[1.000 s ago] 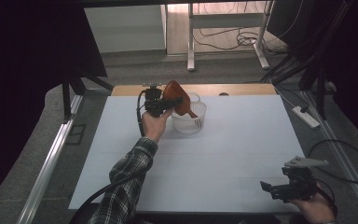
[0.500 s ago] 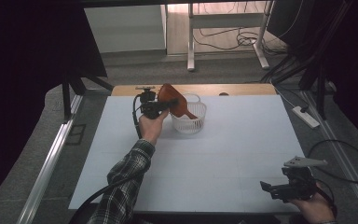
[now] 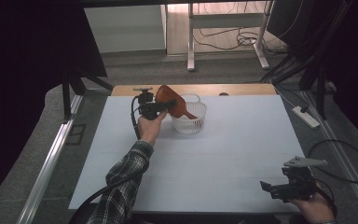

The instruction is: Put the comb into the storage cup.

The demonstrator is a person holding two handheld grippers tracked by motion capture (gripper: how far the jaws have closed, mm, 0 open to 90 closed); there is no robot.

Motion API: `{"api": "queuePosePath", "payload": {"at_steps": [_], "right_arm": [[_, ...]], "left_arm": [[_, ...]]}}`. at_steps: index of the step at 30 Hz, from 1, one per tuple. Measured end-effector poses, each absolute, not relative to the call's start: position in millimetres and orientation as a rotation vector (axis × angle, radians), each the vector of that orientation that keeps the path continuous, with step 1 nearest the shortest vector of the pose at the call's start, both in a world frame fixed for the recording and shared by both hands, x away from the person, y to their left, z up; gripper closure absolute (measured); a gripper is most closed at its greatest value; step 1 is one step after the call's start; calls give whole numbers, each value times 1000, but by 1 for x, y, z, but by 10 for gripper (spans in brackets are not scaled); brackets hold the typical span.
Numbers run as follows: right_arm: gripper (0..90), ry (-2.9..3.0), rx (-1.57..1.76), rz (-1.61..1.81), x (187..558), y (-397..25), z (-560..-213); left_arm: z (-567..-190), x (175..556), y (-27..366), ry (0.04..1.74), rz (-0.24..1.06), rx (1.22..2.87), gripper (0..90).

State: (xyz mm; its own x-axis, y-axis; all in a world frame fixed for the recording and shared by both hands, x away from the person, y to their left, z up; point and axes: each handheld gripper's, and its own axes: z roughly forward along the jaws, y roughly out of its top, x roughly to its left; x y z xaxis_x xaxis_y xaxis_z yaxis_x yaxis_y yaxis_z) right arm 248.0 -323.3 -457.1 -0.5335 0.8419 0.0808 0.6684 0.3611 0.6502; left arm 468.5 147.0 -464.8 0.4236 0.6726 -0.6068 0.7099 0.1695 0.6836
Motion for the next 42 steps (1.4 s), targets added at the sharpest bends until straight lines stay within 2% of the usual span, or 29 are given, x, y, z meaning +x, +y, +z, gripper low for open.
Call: {"api": "queuePosePath", "payload": {"at_steps": [20, 29, 42], "right_arm": [[9, 2364, 1351, 924, 249, -323, -458], [9, 2366, 1351, 922, 249, -323, -458], [8, 2370, 1342, 917, 249, -322, -458]], "left_arm": [[-466, 470, 147, 1281, -22, 1548, 411], [-467, 471, 146, 1297, 9, 1578, 292], [-460, 470, 147, 1277, 84, 1666, 170]]}}
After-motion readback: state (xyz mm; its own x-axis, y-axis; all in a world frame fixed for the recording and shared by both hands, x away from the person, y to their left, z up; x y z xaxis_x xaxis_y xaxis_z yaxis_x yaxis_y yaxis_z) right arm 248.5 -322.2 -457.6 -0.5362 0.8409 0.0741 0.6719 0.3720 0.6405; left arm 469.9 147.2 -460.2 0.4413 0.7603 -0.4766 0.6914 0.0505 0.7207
